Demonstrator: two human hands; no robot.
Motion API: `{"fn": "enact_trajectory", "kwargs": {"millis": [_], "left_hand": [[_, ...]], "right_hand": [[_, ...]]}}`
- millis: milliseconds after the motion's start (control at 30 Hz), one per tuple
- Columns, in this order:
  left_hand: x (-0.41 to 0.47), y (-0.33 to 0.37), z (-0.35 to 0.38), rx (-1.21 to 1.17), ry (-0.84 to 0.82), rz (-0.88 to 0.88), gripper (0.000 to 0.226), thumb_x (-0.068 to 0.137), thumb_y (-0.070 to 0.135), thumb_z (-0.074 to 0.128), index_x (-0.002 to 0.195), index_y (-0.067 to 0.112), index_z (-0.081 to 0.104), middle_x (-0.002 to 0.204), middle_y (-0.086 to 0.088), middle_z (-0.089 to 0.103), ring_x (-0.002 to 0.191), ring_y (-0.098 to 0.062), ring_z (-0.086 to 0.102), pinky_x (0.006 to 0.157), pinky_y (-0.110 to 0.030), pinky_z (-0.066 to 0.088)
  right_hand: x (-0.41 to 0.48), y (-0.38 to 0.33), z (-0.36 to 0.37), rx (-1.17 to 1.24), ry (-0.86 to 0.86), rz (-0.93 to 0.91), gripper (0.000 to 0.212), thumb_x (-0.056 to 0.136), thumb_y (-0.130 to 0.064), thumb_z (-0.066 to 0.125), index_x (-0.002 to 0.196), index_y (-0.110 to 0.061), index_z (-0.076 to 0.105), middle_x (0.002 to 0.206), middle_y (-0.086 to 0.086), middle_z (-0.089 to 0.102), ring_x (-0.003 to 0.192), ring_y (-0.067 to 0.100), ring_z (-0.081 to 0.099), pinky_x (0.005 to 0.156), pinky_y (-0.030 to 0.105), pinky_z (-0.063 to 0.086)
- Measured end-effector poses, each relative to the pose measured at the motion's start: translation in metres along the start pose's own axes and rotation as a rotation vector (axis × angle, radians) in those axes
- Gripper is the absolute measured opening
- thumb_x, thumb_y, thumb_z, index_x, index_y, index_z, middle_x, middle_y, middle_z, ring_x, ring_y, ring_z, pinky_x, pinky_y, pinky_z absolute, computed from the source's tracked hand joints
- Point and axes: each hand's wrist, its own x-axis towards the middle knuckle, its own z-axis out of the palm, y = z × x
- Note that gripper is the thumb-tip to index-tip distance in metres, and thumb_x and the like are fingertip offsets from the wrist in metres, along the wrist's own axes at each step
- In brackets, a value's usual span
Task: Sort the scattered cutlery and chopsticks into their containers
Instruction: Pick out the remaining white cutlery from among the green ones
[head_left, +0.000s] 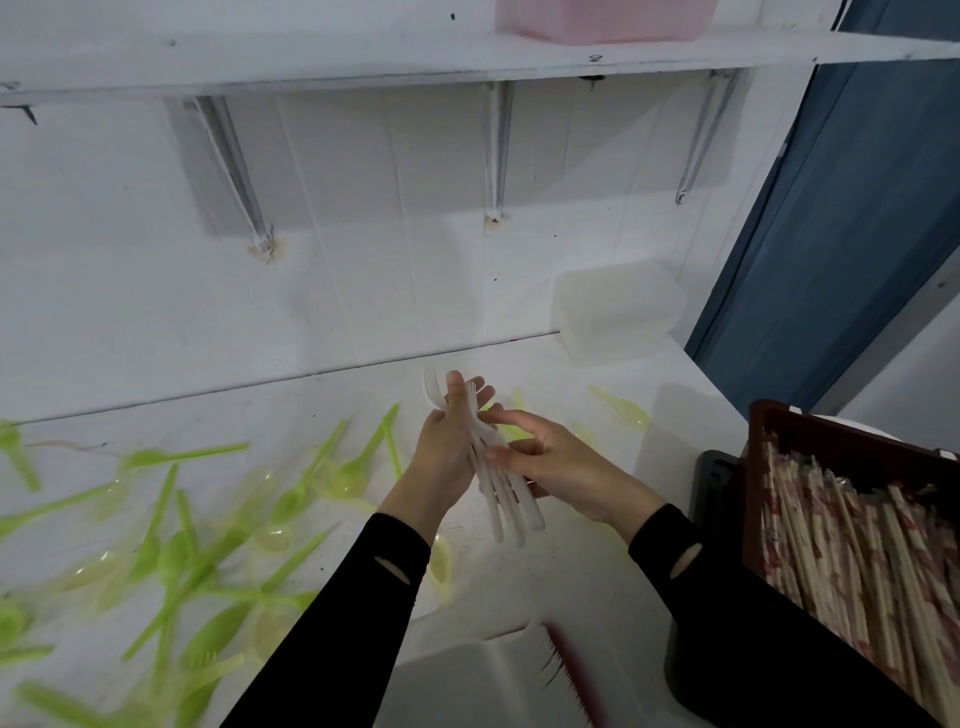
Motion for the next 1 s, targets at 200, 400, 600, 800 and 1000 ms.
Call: {"fn": "enact_trajectory", "kwargs": {"millis": [200, 400, 600, 800, 1000], "left_hand": [[0.003, 0.0, -0.003, -0.057, -0.049, -0.054, 0.042, 0.103, 0.045, 0.035, 0.126, 0.016, 0.056, 0.135, -0.008, 0.056, 0.124, -0.023, 0.054, 0.101, -0.041, 0.044], [0.005, 0.003, -0.006, -0.098, 0.084, -0.09, 0.042, 0.105, 0.04, 0.036, 0.119, 0.008, 0.059, 0.117, -0.013, 0.067, 0.096, -0.025, 0.067, 0.082, -0.038, 0.055], [-0.001, 0.005, -0.003, -0.082, 0.056, -0.155, 0.048, 0.099, 0.047, 0.047, 0.108, 0.002, 0.061, 0.102, -0.015, 0.069, 0.091, -0.031, 0.07, 0.081, -0.04, 0.059], [-0.001, 0.005, 0.0, -0.137, 0.069, -0.262, 0.068, 0.101, 0.058, 0.026, 0.118, -0.003, 0.053, 0.106, -0.024, 0.065, 0.092, -0.035, 0.067, 0.071, -0.042, 0.056], [-0.003, 0.006, 0.001, -0.051, 0.008, -0.275, 0.063, 0.105, 0.047, 0.027, 0.13, -0.006, 0.049, 0.121, -0.025, 0.062, 0.11, -0.038, 0.064, 0.075, -0.041, 0.053]], "right_hand": [[0.002, 0.002, -0.001, 0.008, 0.05, 0.002, 0.041, 0.097, -0.01, 0.059, 0.132, -0.032, 0.054, 0.1, 0.01, 0.073, 0.086, 0.022, 0.073, 0.072, 0.032, 0.06], [0.008, 0.001, -0.003, -0.018, 0.177, 0.056, 0.038, 0.101, -0.013, 0.047, 0.134, -0.032, 0.052, 0.104, 0.012, 0.068, 0.081, 0.018, 0.071, 0.076, 0.028, 0.06], [0.007, -0.002, -0.003, -0.007, 0.212, 0.087, 0.037, 0.1, -0.019, 0.052, 0.131, -0.038, 0.054, 0.105, 0.006, 0.067, 0.082, 0.017, 0.07, 0.084, 0.032, 0.058], [0.006, 0.0, 0.003, 0.093, 0.122, 0.114, 0.035, 0.095, -0.03, 0.063, 0.129, -0.037, 0.056, 0.109, 0.005, 0.07, 0.09, 0.022, 0.072, 0.086, 0.035, 0.058], [0.005, 0.0, 0.001, 0.087, 0.11, 0.076, 0.042, 0.094, -0.012, 0.064, 0.131, -0.027, 0.054, 0.107, 0.011, 0.072, 0.08, 0.019, 0.071, 0.075, 0.032, 0.06]]}}
